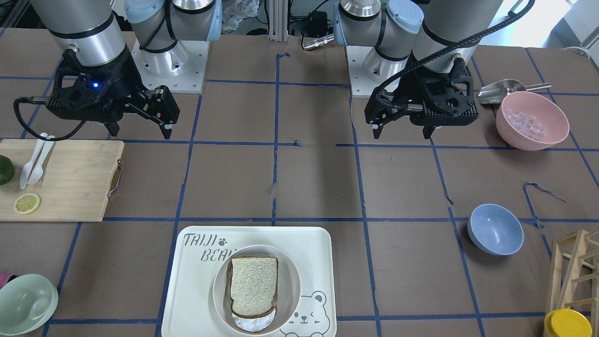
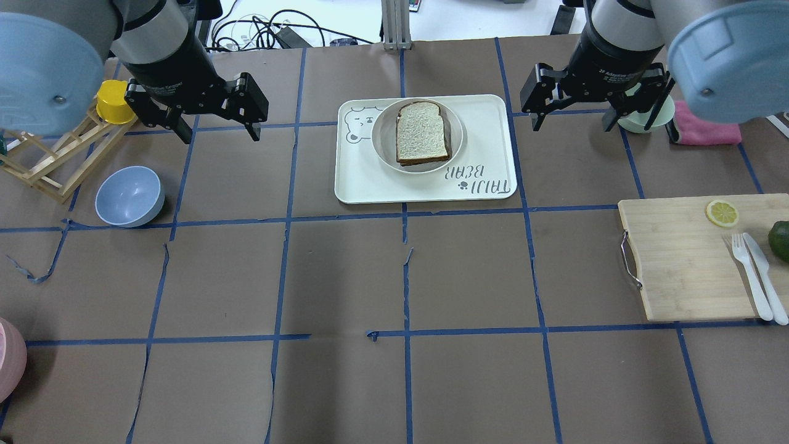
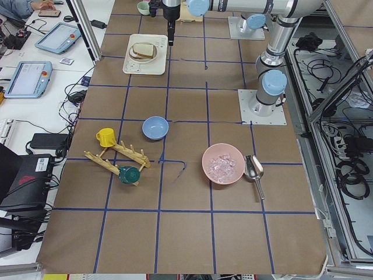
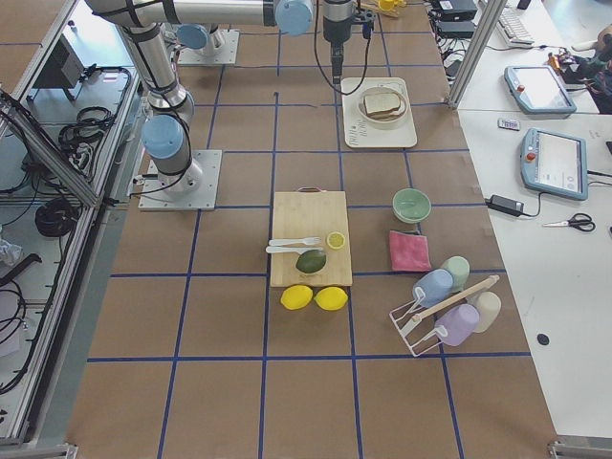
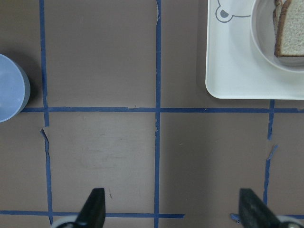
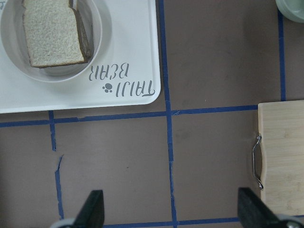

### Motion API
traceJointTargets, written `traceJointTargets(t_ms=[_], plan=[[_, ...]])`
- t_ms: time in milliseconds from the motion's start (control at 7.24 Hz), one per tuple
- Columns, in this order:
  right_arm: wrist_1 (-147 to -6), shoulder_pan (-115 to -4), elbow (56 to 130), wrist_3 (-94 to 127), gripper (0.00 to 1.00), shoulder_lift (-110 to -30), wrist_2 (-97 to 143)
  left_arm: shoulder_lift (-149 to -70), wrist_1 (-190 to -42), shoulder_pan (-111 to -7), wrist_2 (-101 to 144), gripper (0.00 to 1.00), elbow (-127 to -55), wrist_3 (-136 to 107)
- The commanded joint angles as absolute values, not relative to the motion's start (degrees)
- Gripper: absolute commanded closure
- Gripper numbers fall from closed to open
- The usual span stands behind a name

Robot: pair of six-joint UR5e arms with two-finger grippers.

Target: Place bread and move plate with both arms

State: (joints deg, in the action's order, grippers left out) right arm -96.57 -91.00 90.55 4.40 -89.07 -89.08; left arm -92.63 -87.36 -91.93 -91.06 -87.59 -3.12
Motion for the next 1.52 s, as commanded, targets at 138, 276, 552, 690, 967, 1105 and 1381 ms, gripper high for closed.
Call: traceJointTargets(t_ms=[138,276,552,690,967,1105,1381], plan=[[-93.3,-90.9,90.6,4.7,0.00,-92.4,-89.1,-92.6,-87.4,-91.9,-91.1,0.00,-87.6,-3.2],[-91.7,-91.1,91.1,4.9,0.00,-92.5,-89.0,-92.6,-87.4,-91.9,-91.1,0.00,-87.6,-3.2],[-91.2,-91.1,90.4,4.9,0.00,-92.7,-88.9,-92.6,-87.4,-92.0,-91.0,0.00,-87.7,-3.2],[-91.4,-91.1,90.6,4.8,0.00,-92.7,-88.5,-92.7,-87.4,-92.0,-91.1,0.00,-87.7,-3.2],[-91.6,-90.9,90.5,4.3,0.00,-92.3,-88.5,-92.7,-87.4,-92.0,-91.1,0.00,-87.7,-3.2],[-91.9,-90.9,90.5,4.5,0.00,-92.3,-88.0,-92.7,-87.4,-92.0,-91.1,0.00,-87.7,-3.2],[-93.8,-90.9,90.6,4.7,0.00,-91.2,-87.8,-92.7,-87.4,-92.0,-91.1,0.00,-87.7,-3.2]])
